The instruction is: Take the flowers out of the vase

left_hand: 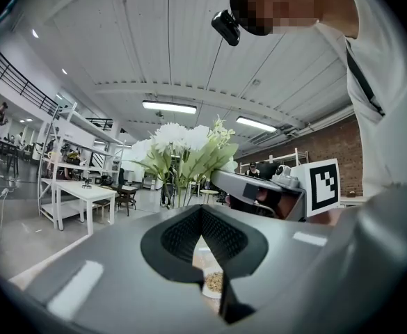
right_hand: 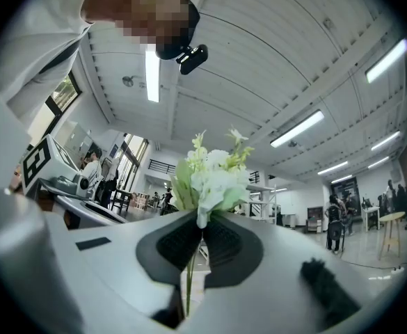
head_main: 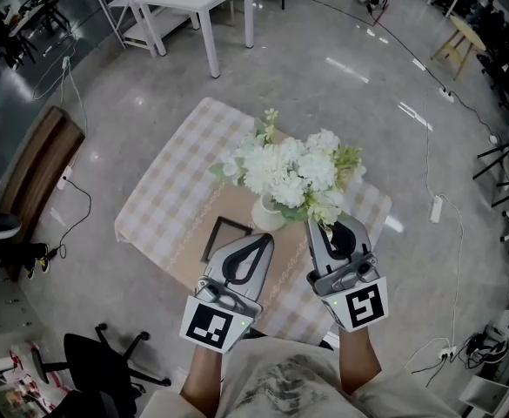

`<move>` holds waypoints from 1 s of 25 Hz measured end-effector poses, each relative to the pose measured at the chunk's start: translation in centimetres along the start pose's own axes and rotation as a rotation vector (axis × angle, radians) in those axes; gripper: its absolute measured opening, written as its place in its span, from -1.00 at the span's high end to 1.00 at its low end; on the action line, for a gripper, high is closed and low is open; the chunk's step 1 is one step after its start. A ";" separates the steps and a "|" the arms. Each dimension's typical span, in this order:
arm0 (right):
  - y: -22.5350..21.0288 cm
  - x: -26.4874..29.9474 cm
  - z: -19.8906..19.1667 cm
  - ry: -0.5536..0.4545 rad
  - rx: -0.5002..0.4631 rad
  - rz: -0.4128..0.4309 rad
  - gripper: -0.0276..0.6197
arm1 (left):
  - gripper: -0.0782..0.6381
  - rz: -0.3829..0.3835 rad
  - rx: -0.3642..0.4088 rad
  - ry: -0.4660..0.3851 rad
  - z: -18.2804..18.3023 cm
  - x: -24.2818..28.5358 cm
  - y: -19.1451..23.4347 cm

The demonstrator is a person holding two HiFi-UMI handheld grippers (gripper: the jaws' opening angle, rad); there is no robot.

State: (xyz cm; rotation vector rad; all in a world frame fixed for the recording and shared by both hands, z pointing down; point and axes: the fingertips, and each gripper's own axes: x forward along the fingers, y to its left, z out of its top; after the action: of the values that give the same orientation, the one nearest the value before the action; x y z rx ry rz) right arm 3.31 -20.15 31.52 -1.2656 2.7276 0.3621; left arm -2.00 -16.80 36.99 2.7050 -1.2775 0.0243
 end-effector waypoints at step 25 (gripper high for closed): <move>0.3 -0.2 2.9 -0.071 -0.012 0.004 0.85 | 0.76 -0.059 0.046 -0.019 1.2 2.5 -1.2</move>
State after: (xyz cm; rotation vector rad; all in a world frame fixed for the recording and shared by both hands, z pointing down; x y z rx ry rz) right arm 3.22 -19.12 28.82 -1.2264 2.6730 0.4165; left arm 0.42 -18.18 35.83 2.7870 -1.2157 0.0220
